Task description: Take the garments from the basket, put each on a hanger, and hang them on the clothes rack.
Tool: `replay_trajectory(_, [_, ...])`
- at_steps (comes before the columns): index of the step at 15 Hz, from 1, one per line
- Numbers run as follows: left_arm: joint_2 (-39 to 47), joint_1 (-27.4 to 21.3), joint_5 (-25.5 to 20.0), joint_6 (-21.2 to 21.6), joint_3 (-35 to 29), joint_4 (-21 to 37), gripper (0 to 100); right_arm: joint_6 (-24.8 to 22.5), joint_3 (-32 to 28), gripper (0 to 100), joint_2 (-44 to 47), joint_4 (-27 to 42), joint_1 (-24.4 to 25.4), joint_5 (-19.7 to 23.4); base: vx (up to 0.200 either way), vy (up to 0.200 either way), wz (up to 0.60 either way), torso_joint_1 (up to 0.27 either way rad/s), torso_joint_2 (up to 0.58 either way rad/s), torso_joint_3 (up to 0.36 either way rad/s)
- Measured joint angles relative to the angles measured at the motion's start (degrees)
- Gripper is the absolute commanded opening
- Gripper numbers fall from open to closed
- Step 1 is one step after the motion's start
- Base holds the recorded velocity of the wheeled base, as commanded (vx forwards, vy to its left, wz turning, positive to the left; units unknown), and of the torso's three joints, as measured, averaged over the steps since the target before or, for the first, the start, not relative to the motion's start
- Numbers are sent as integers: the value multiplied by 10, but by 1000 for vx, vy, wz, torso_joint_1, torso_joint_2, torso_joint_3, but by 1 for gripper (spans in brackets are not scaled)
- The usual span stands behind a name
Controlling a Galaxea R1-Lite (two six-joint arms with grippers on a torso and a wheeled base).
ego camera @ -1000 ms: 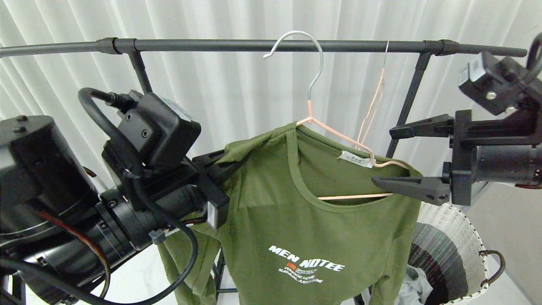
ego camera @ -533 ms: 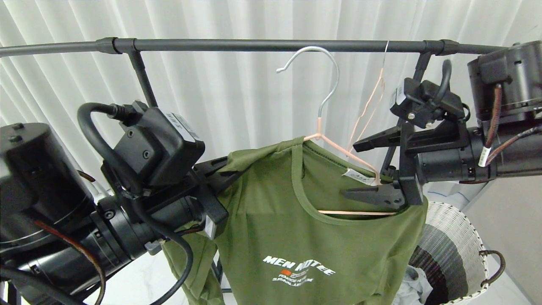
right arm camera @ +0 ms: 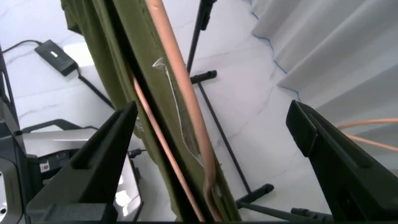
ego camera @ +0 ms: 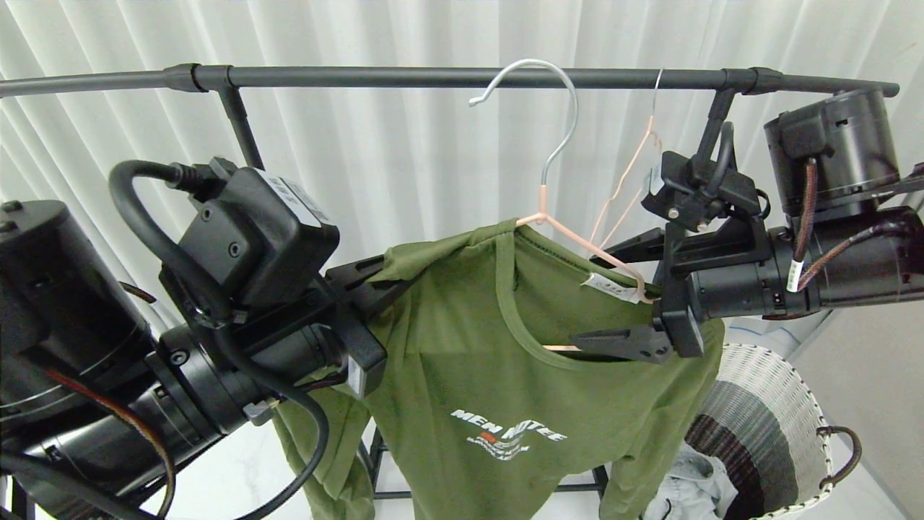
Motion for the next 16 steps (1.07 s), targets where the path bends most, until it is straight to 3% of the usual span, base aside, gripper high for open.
replay_trajectory(9, [-1,0,1,1,0,0,0,-34,0,0,12,-29,-3,-6,0,0,0,0,0,0])
replay_trajectory(10, [-1,0,1,1,0,0,100,-35,-1,0,14,-33,-3,-7,0,0,0,0,0,0])
replay_trajectory(16, [-16,8,1,1,21,-1,100,-68,-23,0,6,-30,-12,-11,0,0,0,0,0,0])
